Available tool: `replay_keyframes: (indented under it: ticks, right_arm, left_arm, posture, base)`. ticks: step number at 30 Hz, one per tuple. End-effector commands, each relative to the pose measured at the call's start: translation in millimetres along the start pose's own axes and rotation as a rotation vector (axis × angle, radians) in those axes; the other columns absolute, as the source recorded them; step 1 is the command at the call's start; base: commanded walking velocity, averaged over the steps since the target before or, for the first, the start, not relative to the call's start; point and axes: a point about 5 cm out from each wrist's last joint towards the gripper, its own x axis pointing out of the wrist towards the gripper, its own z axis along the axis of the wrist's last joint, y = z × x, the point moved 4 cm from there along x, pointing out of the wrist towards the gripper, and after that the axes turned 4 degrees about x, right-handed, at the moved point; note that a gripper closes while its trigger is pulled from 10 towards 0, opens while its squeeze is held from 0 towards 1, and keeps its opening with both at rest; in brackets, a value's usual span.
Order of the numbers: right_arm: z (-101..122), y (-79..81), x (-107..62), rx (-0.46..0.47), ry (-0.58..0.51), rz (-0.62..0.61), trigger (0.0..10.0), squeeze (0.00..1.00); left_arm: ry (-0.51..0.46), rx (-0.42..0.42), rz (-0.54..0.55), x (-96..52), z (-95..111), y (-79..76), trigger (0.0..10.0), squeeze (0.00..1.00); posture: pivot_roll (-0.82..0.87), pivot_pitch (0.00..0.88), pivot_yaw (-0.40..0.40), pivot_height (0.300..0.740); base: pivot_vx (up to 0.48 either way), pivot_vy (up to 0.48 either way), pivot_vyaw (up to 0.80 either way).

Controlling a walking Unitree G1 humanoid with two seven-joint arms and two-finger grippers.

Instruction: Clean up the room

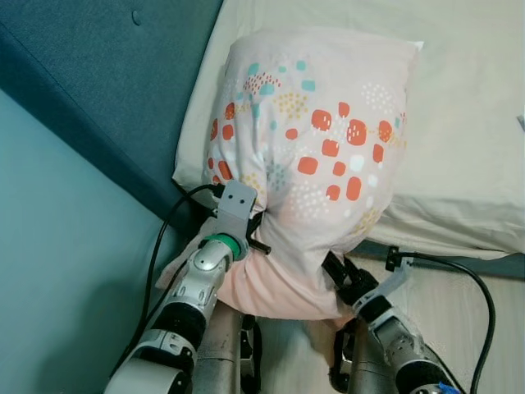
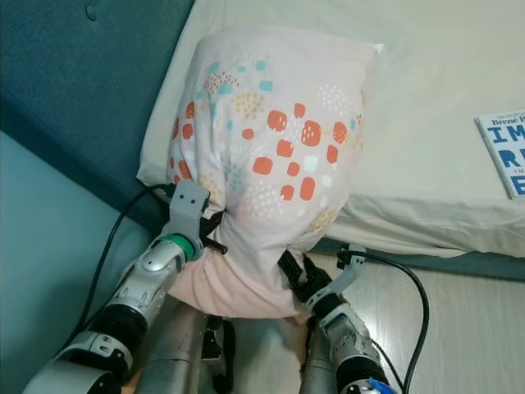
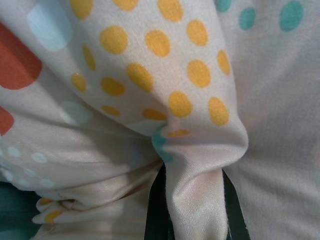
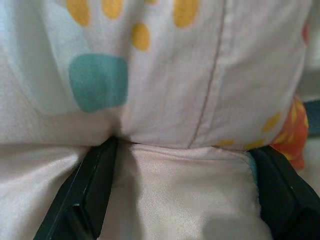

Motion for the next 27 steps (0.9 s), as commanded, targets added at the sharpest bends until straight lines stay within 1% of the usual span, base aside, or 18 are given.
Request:
replay_keyframes:
  ticks: [1, 2, 4, 6, 7, 10, 12, 21, 27]
  right_arm:
    - [-5, 11.9, 9.1, -0.023, 0.017, 0.041, 9.1, 0.0]
    - [-1, 12.1, 10.3, -0.038, 0.007, 0.04, 9.1, 0.0]
    - [-1, 12.1, 10.3, -0.038, 0.007, 0.04, 9.1, 0.0]
    - [6, 12.1, 13.0, -0.066, -0.007, 0.031, 0.0, 0.0]
    - [6, 12.1, 13.0, -0.066, -0.007, 0.031, 0.0, 0.0]
    - [11, 19.5, 18.9, -0.076, -0.01, 0.067, 0.0, 0.0]
    - [9, 22.6, 20.8, -0.074, -0.001, 0.082, 0.0, 0.0]
    - [4, 26.2, 23.3, -0.077, 0.013, 0.09, 0.0, 0.0]
    - [6, 28.8, 25.7, -0.079, 0.005, 0.097, 0.0, 0.0]
  left_arm:
    - [0.033, -0.02, -0.057, -1.8, -11, -18.4, 10.0, 0.0]
    - [0.032, -0.02, -0.062, -2.1, -11, -20.2, 10.0, 0.0]
    - [0.032, -0.02, -0.062, -2.1, -11, -20.2, 10.0, 0.0]
    - [0.03, -0.021, -0.068, -2.6, -11, -22.6, 10.0, 0.0]
    - [0.03, -0.021, -0.068, -2.6, -11, -22.6, 10.0, 0.0]
    - [0.028, -0.022, -0.082, -4.0, -11, -26.7, 10.0, 0.0]
    - [0.028, -0.022, -0.086, -4.2, -11, -28.0, 10.0, 0.0]
    - [0.03, -0.022, -0.092, -4.6, -10, -30.1, 10.0, 0.0]
    - [0.03, -0.023, -0.098, -5.1, -10, -31.3, 10.0, 0.0]
  posture:
    - [0.18, 0.277, 0.208, 0.631]
    - [0.18, 0.277, 0.208, 0.631]
    - [0.18, 0.277, 0.208, 0.631]
    - [0.18, 0.276, 0.207, 0.631]
    - [0.18, 0.276, 0.207, 0.631]
    - [0.18, 0.274, 0.206, 0.631]
    - [0.18, 0.273, 0.206, 0.631]
    - [0.19, 0.272, 0.206, 0.631]
    - [0.18, 0.272, 0.208, 0.631]
  base:
    - [0.0, 0.0, 0.0]
    - [0.0, 0.0, 0.0]
    - [0.0, 0.0, 0.0]
    - [0.0, 0.0, 0.0]
    - [0.0, 0.0, 0.0]
    - [0.0, 0.0, 0.0]
    - [0.0, 0.0, 0.0]
    - [0.0, 0.0, 0.0]
    - [0.0, 0.0, 0.0]
